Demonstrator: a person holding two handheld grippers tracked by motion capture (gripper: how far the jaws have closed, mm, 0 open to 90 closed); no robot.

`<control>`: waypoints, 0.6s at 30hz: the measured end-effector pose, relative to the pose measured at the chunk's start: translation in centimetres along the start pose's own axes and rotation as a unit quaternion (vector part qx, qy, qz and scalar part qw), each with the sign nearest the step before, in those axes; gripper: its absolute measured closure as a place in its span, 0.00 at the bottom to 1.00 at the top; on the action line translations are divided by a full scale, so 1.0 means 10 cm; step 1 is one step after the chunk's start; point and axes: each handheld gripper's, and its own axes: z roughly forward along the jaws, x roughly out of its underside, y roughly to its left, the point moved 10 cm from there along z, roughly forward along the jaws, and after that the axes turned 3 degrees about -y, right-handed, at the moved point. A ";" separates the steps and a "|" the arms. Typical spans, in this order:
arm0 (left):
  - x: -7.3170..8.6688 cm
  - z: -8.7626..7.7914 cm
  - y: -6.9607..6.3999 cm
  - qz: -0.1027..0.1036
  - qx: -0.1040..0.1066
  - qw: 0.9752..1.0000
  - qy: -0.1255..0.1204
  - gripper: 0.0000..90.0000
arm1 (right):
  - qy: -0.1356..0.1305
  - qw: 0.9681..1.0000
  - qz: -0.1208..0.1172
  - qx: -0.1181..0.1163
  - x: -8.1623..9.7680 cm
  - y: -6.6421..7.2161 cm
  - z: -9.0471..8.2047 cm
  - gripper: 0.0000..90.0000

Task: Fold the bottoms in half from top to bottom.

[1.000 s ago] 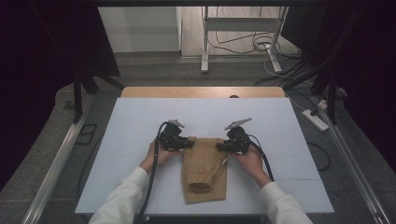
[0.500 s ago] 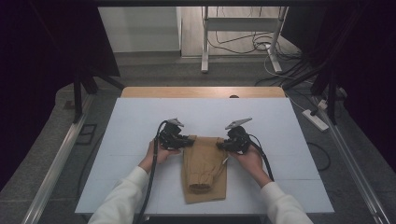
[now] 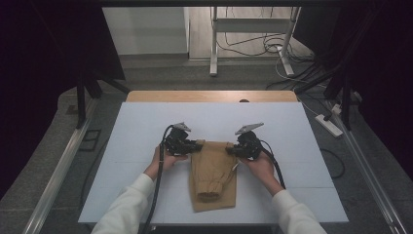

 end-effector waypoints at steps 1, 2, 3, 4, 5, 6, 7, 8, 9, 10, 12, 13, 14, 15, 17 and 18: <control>0.00 -0.01 0.00 0.001 -0.001 1.000 -0.001 0.80 | -0.002 1.000 0.000 0.000 -0.01 0.00 0.00 0.89; -0.01 -0.01 0.01 0.000 -0.001 1.000 -0.002 0.80 | -0.005 1.000 0.001 0.000 -0.02 0.00 -0.01 0.89; -0.02 -0.01 0.01 0.000 -0.001 1.000 -0.004 0.80 | -0.006 1.000 0.002 0.000 -0.03 0.00 -0.01 0.89; -0.02 -0.02 0.01 -0.001 -0.001 1.000 -0.006 0.80 | -0.009 1.000 0.001 0.001 -0.04 0.00 -0.02 0.89; -0.03 -0.02 0.02 0.000 -0.001 1.000 -0.006 0.80 | -0.009 1.000 -0.001 0.001 -0.05 -0.01 -0.02 0.89; -0.04 -0.02 0.02 0.000 -0.002 1.000 -0.007 0.80 | -0.012 1.000 -0.003 0.002 -0.06 -0.01 -0.02 0.89; -0.05 -0.03 0.03 -0.001 -0.002 1.000 -0.008 0.80 | -0.013 1.000 -0.004 0.004 -0.07 -0.01 -0.03 0.89; -0.06 -0.03 0.03 -0.001 -0.002 1.000 -0.010 0.81 | -0.017 1.000 -0.003 0.004 -0.08 -0.02 -0.03 0.89; -0.08 -0.04 0.04 0.003 -0.003 1.000 -0.011 0.81 | -0.017 1.000 -0.003 0.003 -0.09 -0.02 -0.04 0.89; -0.09 -0.05 0.05 0.003 -0.004 1.000 -0.013 0.81 | -0.022 1.000 -0.002 0.003 -0.12 -0.03 -0.04 0.90; -0.14 -0.06 0.08 0.000 -0.006 1.000 -0.020 0.81 | -0.028 1.000 -0.003 0.007 -0.16 -0.06 -0.05 0.90; -0.16 -0.06 0.10 0.000 -0.007 1.000 -0.022 0.81 | -0.030 1.000 -0.004 0.008 -0.18 -0.07 -0.05 0.90; -0.18 -0.05 0.12 -0.001 -0.007 1.000 -0.024 0.81 | -0.033 0.999 -0.004 0.011 -0.20 -0.08 -0.05 0.90; -0.20 -0.05 0.15 -0.003 -0.008 1.000 -0.025 0.81 | -0.036 0.999 -0.004 0.012 -0.23 -0.09 -0.04 0.90; -0.23 -0.04 0.19 -0.006 -0.008 1.000 -0.027 0.81 | -0.043 0.999 -0.002 0.014 -0.27 -0.13 -0.03 0.90; -0.24 -0.03 0.21 -0.005 -0.009 1.000 -0.027 0.81 | -0.043 0.999 -0.002 0.016 -0.28 -0.15 -0.02 0.90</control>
